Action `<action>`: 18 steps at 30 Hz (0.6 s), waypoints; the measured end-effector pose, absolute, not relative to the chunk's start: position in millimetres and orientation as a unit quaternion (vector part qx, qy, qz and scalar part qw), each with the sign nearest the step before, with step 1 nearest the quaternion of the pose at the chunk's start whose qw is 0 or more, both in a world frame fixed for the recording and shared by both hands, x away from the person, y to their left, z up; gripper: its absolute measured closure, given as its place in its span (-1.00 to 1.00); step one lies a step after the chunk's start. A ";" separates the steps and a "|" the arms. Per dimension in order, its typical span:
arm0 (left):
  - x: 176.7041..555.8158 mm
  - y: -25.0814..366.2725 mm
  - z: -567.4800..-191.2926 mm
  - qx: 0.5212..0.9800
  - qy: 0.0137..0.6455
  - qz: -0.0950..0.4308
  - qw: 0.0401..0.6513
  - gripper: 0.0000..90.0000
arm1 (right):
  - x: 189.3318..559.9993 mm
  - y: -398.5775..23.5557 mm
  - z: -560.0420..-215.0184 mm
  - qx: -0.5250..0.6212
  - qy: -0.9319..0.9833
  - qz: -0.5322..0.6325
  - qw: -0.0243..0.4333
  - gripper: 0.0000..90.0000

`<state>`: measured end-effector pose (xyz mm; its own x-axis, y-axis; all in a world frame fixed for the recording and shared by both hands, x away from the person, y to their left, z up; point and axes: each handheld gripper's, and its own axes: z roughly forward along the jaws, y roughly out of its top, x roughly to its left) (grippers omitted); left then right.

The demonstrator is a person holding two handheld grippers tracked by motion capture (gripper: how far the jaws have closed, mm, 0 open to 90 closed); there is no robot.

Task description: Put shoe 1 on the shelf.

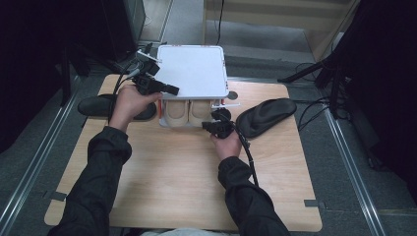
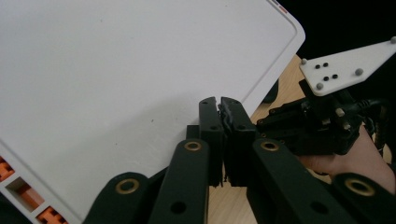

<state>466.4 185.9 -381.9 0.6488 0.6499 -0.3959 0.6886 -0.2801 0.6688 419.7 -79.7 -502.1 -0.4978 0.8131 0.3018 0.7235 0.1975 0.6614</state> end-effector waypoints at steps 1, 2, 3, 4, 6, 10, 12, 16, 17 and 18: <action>467.0 186.7 -381.8 0.799 0.419 -0.026 0.430 0.91 | 418.3 -80.6 -500.9 0.496 0.772 0.393 0.057 0.97; 466.8 186.6 -381.5 0.799 0.420 -0.023 0.429 0.89 | 416.7 -81.9 -499.7 0.494 0.773 0.395 0.057 0.96; 466.1 186.0 -380.5 0.797 0.422 -0.022 0.430 0.84 | 415.3 -83.0 -498.9 0.492 0.772 0.398 0.055 0.95; 465.8 186.3 -379.4 0.798 0.422 -0.021 0.429 0.72 | 412.7 -85.2 -497.3 0.489 0.773 0.401 0.052 0.91; 465.0 186.7 -377.8 0.796 0.423 -0.027 0.431 0.43 | 406.5 -88.8 -494.7 0.482 0.776 0.403 0.049 0.84; 459.6 187.0 -372.2 0.805 0.421 -0.020 0.417 0.06 | 390.3 -100.6 -488.3 0.467 0.784 0.406 0.058 0.81; 457.9 188.2 -370.5 0.807 0.423 -0.020 0.411 -0.06 | 383.3 -109.9 -484.0 0.463 0.781 0.416 0.054 0.78; 453.5 191.3 -367.8 0.813 0.417 -0.023 0.406 -0.18 | 371.1 -126.1 -478.6 0.451 0.787 0.420 0.040 0.59; 453.5 191.3 -367.8 0.813 0.417 -0.023 0.406 -0.19 | 371.1 -126.1 -478.6 0.451 0.787 0.420 0.040 0.59; 450.9 193.3 -367.9 0.812 0.420 -0.020 0.405 -0.19 | 368.8 -128.1 -477.9 0.448 0.788 0.420 0.040 0.55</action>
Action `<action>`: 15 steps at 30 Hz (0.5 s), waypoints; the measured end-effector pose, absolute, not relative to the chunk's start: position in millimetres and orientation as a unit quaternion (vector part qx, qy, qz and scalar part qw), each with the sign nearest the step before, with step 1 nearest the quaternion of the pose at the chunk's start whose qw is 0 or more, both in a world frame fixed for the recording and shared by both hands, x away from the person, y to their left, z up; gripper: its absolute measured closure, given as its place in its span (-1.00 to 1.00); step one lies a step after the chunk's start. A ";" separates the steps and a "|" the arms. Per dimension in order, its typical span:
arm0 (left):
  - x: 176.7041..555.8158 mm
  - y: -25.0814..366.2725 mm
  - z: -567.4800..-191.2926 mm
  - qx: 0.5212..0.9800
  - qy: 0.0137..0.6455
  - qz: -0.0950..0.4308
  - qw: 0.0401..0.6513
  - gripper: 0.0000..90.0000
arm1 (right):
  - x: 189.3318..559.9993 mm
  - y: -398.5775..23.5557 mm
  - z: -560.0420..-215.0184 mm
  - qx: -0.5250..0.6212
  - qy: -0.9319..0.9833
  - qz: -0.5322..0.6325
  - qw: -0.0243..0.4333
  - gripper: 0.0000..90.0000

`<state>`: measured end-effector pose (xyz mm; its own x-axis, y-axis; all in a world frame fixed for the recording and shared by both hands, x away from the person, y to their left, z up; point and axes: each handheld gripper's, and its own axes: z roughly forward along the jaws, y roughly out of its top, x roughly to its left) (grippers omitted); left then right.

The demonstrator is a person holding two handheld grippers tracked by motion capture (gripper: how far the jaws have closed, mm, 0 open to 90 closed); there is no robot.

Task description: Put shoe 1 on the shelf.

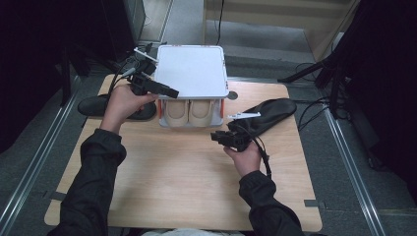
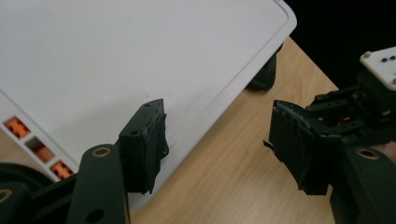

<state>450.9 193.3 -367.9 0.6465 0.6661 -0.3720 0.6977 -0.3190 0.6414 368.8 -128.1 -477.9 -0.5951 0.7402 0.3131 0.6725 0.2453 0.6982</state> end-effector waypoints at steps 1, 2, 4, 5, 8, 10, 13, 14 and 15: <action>447.1 196.2 -368.3 0.805 0.424 -0.010 0.415 -0.17 | 361.9 -135.2 -475.8 0.433 0.792 0.427 0.045 0.40; 446.1 198.3 -368.6 0.803 0.427 -0.007 0.417 -0.15 | 360.7 -137.8 -475.5 0.425 0.794 0.433 0.043 0.35; 444.0 202.0 -368.6 0.800 0.431 0.002 0.418 -0.14 | 358.2 -143.8 -475.4 0.409 0.795 0.447 0.032 0.36; 442.5 204.2 -368.6 0.798 0.433 0.005 0.419 -0.14 | 356.8 -146.7 -475.1 0.407 0.794 0.451 0.027 0.36; 437.6 210.7 -369.7 0.797 0.437 0.011 0.417 -0.14 | 351.7 -152.2 -473.8 0.404 0.794 0.454 0.024 0.29; 433.9 215.3 -369.9 0.795 0.442 0.016 0.416 -0.14 | 348.1 -154.4 -472.3 0.401 0.794 0.457 0.030 0.26; 425.1 224.5 -367.6 0.788 0.451 0.026 0.418 -0.15 | 342.3 -158.6 -468.8 0.392 0.799 0.455 0.031 0.24; 422.0 227.3 -366.9 0.786 0.452 0.028 0.420 -0.15 | 340.5 -160.8 -467.9 0.388 0.801 0.455 0.034 0.21; 418.2 231.3 -366.2 0.784 0.452 0.031 0.424 -0.15 | 338.7 -163.0 -467.4 0.386 0.801 0.456 0.038 0.21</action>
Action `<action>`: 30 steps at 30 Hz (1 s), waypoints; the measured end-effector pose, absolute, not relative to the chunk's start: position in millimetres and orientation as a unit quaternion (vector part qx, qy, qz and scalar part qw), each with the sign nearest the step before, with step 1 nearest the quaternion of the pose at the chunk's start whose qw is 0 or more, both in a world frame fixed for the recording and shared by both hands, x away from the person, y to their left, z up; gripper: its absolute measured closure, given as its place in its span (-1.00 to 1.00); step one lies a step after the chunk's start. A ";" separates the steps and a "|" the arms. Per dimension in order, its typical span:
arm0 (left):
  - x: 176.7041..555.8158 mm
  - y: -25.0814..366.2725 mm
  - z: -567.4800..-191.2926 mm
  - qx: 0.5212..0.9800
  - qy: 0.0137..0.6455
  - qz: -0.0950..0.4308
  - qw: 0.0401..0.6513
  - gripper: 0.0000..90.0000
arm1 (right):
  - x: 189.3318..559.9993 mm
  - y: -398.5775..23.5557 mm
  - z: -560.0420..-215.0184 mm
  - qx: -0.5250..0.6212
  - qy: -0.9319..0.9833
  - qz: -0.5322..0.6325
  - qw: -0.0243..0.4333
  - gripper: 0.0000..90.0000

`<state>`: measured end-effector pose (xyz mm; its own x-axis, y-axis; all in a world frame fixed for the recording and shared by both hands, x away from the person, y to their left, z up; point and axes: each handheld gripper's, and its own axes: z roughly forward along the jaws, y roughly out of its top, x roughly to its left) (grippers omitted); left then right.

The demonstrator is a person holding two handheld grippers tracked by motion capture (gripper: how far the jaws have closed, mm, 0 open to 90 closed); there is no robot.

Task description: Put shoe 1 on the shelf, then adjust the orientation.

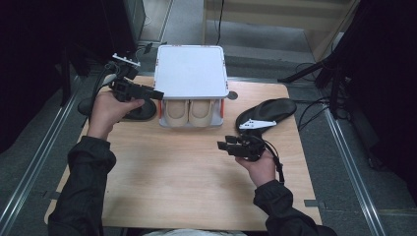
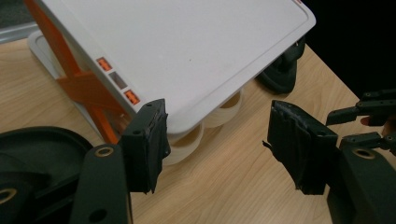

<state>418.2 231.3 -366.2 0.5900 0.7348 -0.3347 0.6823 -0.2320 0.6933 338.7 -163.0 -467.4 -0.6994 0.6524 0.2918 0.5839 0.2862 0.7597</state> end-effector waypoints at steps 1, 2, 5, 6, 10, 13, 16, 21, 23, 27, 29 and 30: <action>415.2 234.5 -366.1 0.782 0.453 0.032 0.427 -0.15 | 336.2 -166.0 -466.7 0.386 0.801 0.456 0.039 0.21; 412.9 236.9 -366.0 0.781 0.453 0.033 0.429 -0.15 | 334.6 -168.4 -466.5 0.386 0.800 0.457 0.041 0.20; 403.3 245.8 -367.3 0.777 0.458 0.048 0.430 -0.08 | 331.8 -173.8 -466.2 0.387 0.797 0.462 0.038 0.21; 399.1 250.2 -368.8 0.775 0.460 0.054 0.431 -0.03 | 331.1 -174.9 -466.3 0.385 0.797 0.463 0.039 0.21; 389.1 262.9 -375.0 0.769 0.470 0.062 0.429 0.18 | 328.6 -179.6 -466.9 0.384 0.799 0.461 0.044 0.21; 384.2 269.3 -381.0 0.769 0.477 0.066 0.421 0.35 | 326.1 -184.2 -465.0 0.385 0.795 0.467 0.049 0.21; 380.8 276.6 -388.4 0.765 0.484 0.068 0.419 0.53 | 324.5 -189.1 -465.2 0.389 0.792 0.468 0.053 0.20; 379.1 282.9 -400.4 0.766 0.489 0.055 0.414 0.70 | 323.1 -192.1 -469.9 0.396 0.795 0.456 0.053 0.19; 379.1 285.8 -407.6 0.766 0.492 0.055 0.409 0.78 | 322.6 -191.5 -470.8 0.396 0.797 0.453 0.055 0.19; 380.6 290.5 -425.3 0.762 0.501 0.063 0.405 0.90 | 322.1 -188.1 -471.6 0.392 0.798 0.454 0.060 0.19; 384.2 292.3 -436.3 0.764 0.501 0.066 0.402 0.95 | 322.0 -185.3 -472.5 0.390 0.800 0.452 0.059 0.18; 386.2 292.7 -441.6 0.763 0.503 0.068 0.399 0.95 | 322.2 -184.0 -473.2 0.387 0.803 0.450 0.059 0.18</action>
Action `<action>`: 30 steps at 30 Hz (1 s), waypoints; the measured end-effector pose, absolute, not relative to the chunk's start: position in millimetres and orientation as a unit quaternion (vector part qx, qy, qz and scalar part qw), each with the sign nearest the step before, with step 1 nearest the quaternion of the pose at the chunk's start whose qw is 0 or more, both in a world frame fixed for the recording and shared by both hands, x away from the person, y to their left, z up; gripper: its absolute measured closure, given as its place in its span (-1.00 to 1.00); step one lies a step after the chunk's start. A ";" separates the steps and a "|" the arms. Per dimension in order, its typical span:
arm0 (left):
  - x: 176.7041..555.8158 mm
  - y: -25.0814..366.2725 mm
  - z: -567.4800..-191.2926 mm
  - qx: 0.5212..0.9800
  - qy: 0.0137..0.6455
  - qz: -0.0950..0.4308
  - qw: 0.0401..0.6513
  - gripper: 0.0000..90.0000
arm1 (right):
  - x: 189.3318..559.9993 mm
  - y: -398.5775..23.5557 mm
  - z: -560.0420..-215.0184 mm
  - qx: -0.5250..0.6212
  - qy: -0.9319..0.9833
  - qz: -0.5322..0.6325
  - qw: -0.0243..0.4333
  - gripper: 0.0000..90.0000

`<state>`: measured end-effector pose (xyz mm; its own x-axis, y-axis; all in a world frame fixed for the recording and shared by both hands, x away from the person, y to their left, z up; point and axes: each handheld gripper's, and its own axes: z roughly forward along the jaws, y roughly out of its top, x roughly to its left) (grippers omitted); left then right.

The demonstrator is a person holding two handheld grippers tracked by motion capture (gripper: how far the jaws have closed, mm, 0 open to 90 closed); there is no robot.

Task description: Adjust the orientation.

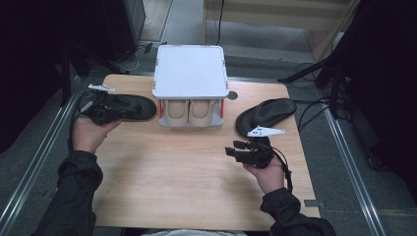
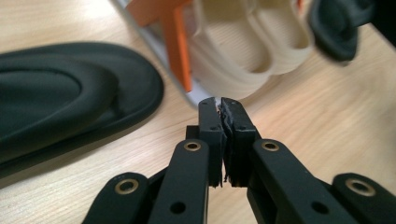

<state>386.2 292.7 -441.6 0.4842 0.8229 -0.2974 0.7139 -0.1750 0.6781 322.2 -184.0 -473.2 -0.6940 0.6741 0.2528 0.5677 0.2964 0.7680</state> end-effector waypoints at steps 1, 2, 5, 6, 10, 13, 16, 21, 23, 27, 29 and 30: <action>387.5 293.0 -445.4 0.763 0.505 0.068 0.399 0.96 | 322.2 -182.5 -473.9 0.388 0.803 0.448 0.058 0.18; 390.1 293.4 -450.8 0.763 0.506 0.070 0.397 0.97 | 322.6 -181.9 -474.6 0.386 0.805 0.447 0.059 0.17; 397.2 293.5 -462.3 0.762 0.510 0.069 0.394 0.97 | 322.8 -180.3 -476.4 0.390 0.804 0.446 0.058 0.17; 400.2 293.7 -466.3 0.762 0.511 0.069 0.392 0.97 | 322.7 -180.1 -476.4 0.390 0.804 0.445 0.057 0.17; 410.4 295.3 -478.7 0.754 0.519 0.064 0.397 0.99 | 322.0 -180.8 -476.6 0.390 0.803 0.446 0.059 0.18; 417.6 293.6 -489.9 0.755 0.527 0.063 0.384 0.99 | 321.3 -183.1 -477.1 0.395 0.800 0.448 0.062 0.18; 425.9 292.2 -500.0 0.755 0.532 0.061 0.378 0.98 | 318.9 -186.2 -477.3 0.401 0.796 0.449 0.063 0.18; 439.6 288.5 -513.9 0.770 0.530 0.050 0.351 0.99 | 313.4 -195.3 -477.5 0.413 0.789 0.450 0.070 0.19; 444.9 285.8 -519.6 0.769 0.536 0.046 0.346 0.99 | 310.8 -198.8 -477.7 0.418 0.787 0.449 0.073 0.19; 453.8 283.9 -523.2 0.765 0.540 0.047 0.348 0.99 | 305.5 -205.0 -478.0 0.427 0.782 0.447 0.079 0.19; 457.7 282.2 -522.8 0.765 0.539 0.052 0.348 0.99 | 303.5 -208.1 -478.8 0.429 0.781 0.446 0.083 0.19; 459.6 280.9 -523.1 0.762 0.541 0.053 0.352 0.99 | 302.2 -209.1 -478.9 0.433 0.780 0.445 0.083 0.19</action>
<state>459.6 280.9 -523.1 0.4093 0.8618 -0.2995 0.7869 -0.1673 0.5940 302.2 -209.1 -478.9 -0.6116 0.7484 0.2566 0.6014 0.2291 0.7654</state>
